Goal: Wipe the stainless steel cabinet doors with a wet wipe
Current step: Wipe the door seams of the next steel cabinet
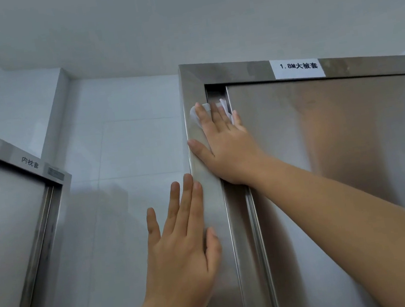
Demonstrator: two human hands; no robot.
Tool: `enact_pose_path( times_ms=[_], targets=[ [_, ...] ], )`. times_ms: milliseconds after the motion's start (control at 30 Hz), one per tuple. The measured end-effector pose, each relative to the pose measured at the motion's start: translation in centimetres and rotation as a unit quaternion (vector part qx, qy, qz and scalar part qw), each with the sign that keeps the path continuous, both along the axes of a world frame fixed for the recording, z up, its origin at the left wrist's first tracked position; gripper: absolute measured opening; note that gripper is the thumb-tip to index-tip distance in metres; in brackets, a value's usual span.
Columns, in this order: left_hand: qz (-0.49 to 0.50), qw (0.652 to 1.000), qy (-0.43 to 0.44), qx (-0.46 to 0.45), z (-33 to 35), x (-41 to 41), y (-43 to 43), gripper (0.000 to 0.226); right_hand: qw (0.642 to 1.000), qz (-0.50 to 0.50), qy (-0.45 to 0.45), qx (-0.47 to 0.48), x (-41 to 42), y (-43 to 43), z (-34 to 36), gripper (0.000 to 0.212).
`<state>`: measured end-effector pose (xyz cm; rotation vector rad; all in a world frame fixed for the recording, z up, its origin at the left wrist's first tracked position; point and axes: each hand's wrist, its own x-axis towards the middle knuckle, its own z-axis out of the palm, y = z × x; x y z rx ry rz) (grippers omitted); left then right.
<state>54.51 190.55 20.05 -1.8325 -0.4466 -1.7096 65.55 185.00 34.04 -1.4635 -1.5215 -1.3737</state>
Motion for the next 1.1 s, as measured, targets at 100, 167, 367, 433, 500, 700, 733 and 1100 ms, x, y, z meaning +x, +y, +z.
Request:
enact_pose_path(
  times_ms=[100, 167, 367, 433, 500, 700, 733, 1100],
  targets=[
    [0.009, 1.000, 0.005, 0.002, -1.3, 0.0, 0.0, 0.059, 1.000, 0.005, 0.002, 0.000, -0.1, -0.1, -1.5, 0.069],
    [0.012, 1.000, 0.007, -0.001, -2.0, 0.0, 0.0, 0.059, 1.000, 0.009, -0.004, 0.003, -0.1, -0.1, -2.7, 0.069],
    [0.000, 1.000, 0.012, -0.017, -3.2, 0.0, -0.3, 0.058, 1.000, 0.027, -0.005, -0.009, -0.1, -0.4, -5.8, 0.068],
    [-0.020, 0.999, 0.017, -0.027, -4.2, 0.0, -0.2, 0.059, 0.999, 0.033, -0.002, -0.014, -0.2, -0.3, -6.9, 0.068],
    [-0.036, 0.999, 0.025, -0.031, -5.3, 0.0, -0.1, 0.059, 0.999, 0.033, -0.003, -0.018, -0.2, -0.4, -7.9, 0.068],
    [-0.059, 0.997, 0.039, -0.036, -8.1, -0.1, 0.0, 0.060, 0.999, 0.035, -0.009, -0.031, -0.2, -0.7, -11.0, 0.068],
    [-0.061, 0.997, 0.040, -0.037, -8.5, -0.1, 0.0, 0.061, 0.999, 0.041, -0.008, -0.033, -0.2, -0.8, -11.5, 0.068],
    [-0.067, 0.994, 0.053, -0.068, -12.4, -0.3, -0.2, 0.062, 0.996, 0.078, 0.010, -0.040, -0.3, -0.8, -16.4, 0.066]
  ],
)
